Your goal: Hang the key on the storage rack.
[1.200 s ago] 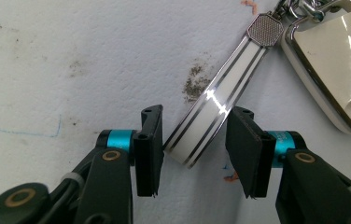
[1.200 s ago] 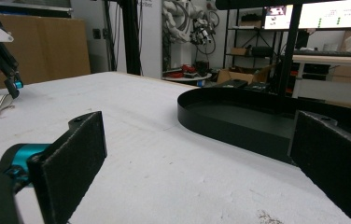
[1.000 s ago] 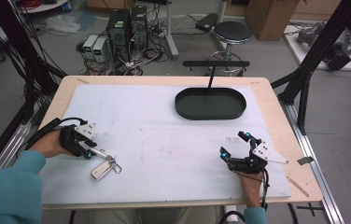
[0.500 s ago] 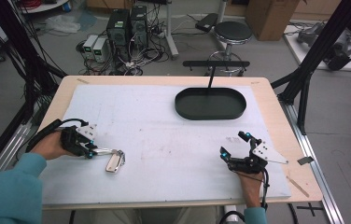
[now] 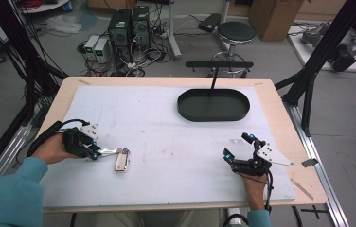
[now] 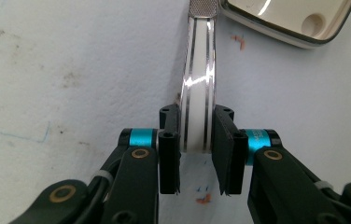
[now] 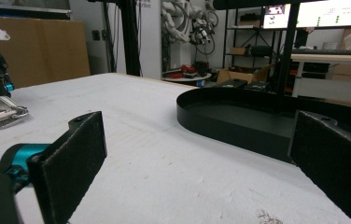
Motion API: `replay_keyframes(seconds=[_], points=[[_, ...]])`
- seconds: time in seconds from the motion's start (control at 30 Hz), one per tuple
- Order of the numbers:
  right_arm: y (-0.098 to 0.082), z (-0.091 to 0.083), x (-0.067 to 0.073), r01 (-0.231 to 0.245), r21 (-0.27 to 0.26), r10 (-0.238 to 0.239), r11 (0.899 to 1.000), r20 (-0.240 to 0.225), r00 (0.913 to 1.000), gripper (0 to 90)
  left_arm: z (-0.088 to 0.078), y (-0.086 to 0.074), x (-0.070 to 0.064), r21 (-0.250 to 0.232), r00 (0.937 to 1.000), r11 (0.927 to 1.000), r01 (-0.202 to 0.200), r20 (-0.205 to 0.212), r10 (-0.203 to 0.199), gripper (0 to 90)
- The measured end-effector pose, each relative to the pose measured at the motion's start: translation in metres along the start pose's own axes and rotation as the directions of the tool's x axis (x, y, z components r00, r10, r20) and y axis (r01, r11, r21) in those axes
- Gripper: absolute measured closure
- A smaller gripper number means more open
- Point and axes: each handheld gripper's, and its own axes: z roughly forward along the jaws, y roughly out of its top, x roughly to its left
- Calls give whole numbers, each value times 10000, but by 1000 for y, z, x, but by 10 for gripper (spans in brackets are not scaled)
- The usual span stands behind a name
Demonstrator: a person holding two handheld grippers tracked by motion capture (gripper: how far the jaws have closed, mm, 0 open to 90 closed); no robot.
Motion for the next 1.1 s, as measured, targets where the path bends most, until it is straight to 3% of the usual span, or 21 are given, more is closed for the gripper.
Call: replay_keyframes(seconds=[0.23,0.3,0.33,0.47,0.53,0.57,0.63,0.7,0.73,0.83,0.87,0.97,1.1], points=[[1,2,-1,-125,179,122,9998,152,9998,37,-3,9,-4,-593,9994,9982,-28,-358,7,737],[2,3,-1,-121,275,117,9995,159,9998,37,-4,11,-4,-760,9996,9971,7,-296,-29,737],[2,3,-1,-121,275,117,9995,159,9998,37,-5,12,-4,-1019,9997,9947,151,-201,-172,737],[6,5,-1,-287,320,289,9991,-82,9995,37,-10,23,-7,-1791,9999,9838,29,-120,-51,738],[8,6,-1,-312,276,316,9991,-144,9994,37,-10,26,-8,-1950,9999,9808,-6,-136,-21,737],[12,7,-1,-352,236,360,9991,-332,9988,37,-10,31,-10,-2158,10000,9764,76,36,-70,737],[14,8,-1,-388,265,400,9989,-462,9981,37,-9,34,-11,-2244,10000,9745,40,62,-27,737],[24,12,0,-551,246,573,9982,-993,9934,37,-9,40,-12,-2420,9998,9703,-10,187,57,738],[24,12,0,-551,246,573,9982,-993,9934,37,-9,43,-14,-2496,9998,9683,13,207,40,738],[40,17,1,-407,223,439,9989,-1651,9853,37,-9,56,-16,-2845,9994,9587,55,355,48,740],[44,18,2,-371,223,405,9991,-1785,9831,37,-9,59,-16,-2847,9993,9586,18,363,89,741],[56,23,3,-269,210,304,9994,-1951,9803,37,-10,64,-17,-2940,9991,9558,-84,374,203,741],[67,27,4,-296,119,315,9995,-2191,9752,38,-12,71,-21,-3323,9991,9431,-75,370,210,741]])
